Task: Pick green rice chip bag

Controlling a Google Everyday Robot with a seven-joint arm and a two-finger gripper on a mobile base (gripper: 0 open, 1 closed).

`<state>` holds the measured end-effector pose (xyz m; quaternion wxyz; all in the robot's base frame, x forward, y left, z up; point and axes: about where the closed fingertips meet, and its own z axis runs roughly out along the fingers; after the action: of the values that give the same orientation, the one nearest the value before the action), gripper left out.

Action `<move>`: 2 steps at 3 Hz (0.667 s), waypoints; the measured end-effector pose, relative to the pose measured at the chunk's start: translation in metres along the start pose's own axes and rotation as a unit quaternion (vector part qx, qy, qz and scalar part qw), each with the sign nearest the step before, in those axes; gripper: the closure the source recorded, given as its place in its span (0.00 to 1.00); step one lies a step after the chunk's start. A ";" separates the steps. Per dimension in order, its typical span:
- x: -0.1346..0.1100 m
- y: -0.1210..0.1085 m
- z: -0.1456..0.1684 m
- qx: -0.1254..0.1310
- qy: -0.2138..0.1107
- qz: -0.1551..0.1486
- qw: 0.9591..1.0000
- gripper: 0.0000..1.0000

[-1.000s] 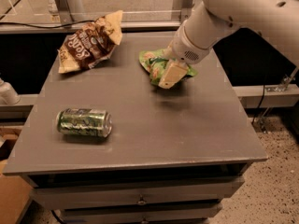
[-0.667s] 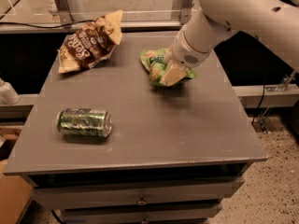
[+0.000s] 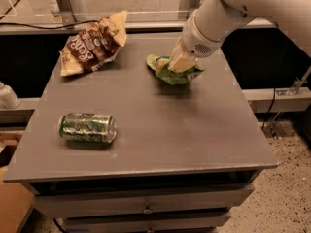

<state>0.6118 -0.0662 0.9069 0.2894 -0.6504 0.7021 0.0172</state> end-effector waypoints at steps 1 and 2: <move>-0.015 -0.022 -0.038 0.020 -0.031 -0.004 0.999 1.00; -0.023 -0.046 -0.085 0.047 -0.073 0.002 0.996 1.00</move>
Offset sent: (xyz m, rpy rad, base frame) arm 0.0134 -0.0468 0.1682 0.2544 -0.1834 -0.0045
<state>0.6212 -0.0868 1.0038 0.3700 -0.6316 0.6806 0.0323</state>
